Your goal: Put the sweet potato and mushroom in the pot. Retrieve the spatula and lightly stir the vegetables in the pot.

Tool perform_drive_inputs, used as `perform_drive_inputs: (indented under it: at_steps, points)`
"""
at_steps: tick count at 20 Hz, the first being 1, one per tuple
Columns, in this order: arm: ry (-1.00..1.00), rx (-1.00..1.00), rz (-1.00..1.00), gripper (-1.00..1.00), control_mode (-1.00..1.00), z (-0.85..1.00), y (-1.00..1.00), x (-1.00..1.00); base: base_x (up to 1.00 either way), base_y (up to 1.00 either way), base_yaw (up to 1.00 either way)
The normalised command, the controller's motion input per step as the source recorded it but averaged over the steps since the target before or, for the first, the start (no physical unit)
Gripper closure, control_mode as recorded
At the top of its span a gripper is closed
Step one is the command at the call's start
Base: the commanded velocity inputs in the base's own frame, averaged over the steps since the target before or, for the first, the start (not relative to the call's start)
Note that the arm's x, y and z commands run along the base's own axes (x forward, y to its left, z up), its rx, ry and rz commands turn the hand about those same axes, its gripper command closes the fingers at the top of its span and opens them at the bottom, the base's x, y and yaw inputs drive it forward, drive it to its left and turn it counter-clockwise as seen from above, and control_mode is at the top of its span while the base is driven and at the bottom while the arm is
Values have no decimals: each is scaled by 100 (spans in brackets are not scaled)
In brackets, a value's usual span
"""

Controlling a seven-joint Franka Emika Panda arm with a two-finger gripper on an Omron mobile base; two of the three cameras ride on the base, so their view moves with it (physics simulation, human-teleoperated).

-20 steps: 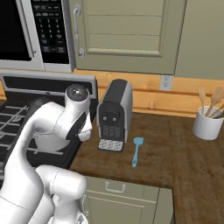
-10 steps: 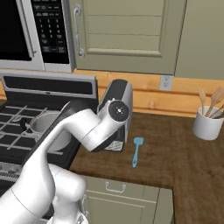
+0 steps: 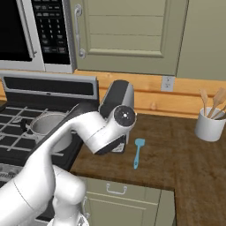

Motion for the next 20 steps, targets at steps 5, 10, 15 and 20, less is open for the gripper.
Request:
perform_drive_inputs:
  at_steps: [5,10,15,20]
  points:
    - [37,38,-32,-100,-100,-63,-31,69,0,0,0]
    - [6,27,-17,-100,-100,-91,-49,43,0,0,0]
    - [6,21,-17,-100,-100,-78,-51,32,0,0,0]
    - [24,7,-22,-100,-100,-34,-12,27,0,0,0]
